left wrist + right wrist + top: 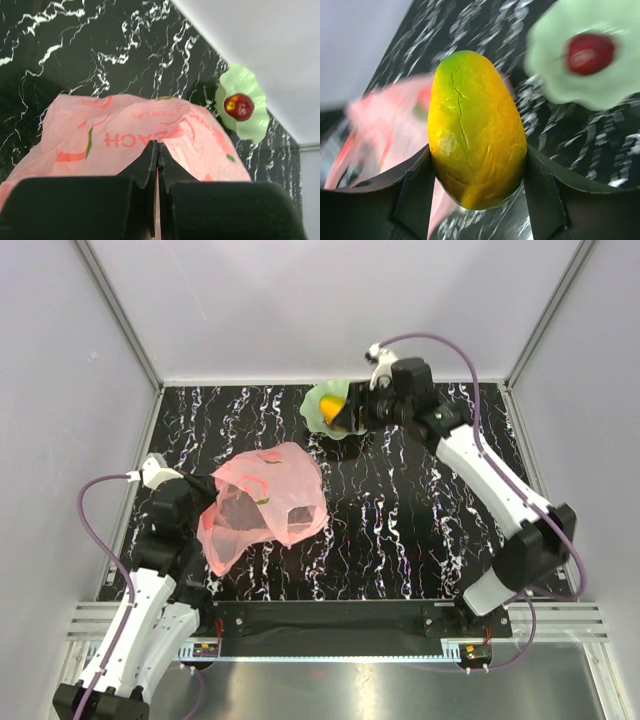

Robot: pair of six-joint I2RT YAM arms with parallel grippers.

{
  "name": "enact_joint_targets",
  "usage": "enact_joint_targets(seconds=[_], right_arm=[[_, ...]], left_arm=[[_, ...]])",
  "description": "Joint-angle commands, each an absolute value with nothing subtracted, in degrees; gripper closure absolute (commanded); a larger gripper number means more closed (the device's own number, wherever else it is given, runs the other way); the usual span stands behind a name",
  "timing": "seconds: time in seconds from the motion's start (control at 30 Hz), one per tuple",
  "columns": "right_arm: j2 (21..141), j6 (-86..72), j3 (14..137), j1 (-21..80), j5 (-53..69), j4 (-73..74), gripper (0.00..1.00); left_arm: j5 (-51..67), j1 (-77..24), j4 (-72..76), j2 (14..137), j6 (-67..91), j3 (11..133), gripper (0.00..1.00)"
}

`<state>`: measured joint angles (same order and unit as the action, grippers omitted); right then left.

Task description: Untie the knot of the plastic bag and take out the fruit

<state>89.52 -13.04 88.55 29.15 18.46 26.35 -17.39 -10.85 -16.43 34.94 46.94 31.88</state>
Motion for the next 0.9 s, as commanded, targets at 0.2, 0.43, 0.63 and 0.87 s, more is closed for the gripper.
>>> enact_joint_targets(seconds=[0.2,0.43,0.63,0.87], right_arm=[[121.1,-14.9,119.1,20.7,5.2,32.8,1.00],[135.9,-16.2,133.9,19.1,-1.3,36.8,0.98],[140.2,-16.6,136.8,17.8,-0.5,38.2,0.54],[138.1,-14.2,136.8,17.8,-0.1,38.5,0.05]], left_arm=[[-7.5,-11.3,-15.6,35.8,42.4,32.0,0.99],[-4.7,-11.4,-16.2,34.1,41.9,32.8,0.94],[-4.5,-11.6,-17.7,31.9,42.0,32.7,0.92],[-3.9,-11.8,-17.7,31.8,42.3,32.3,0.91]])
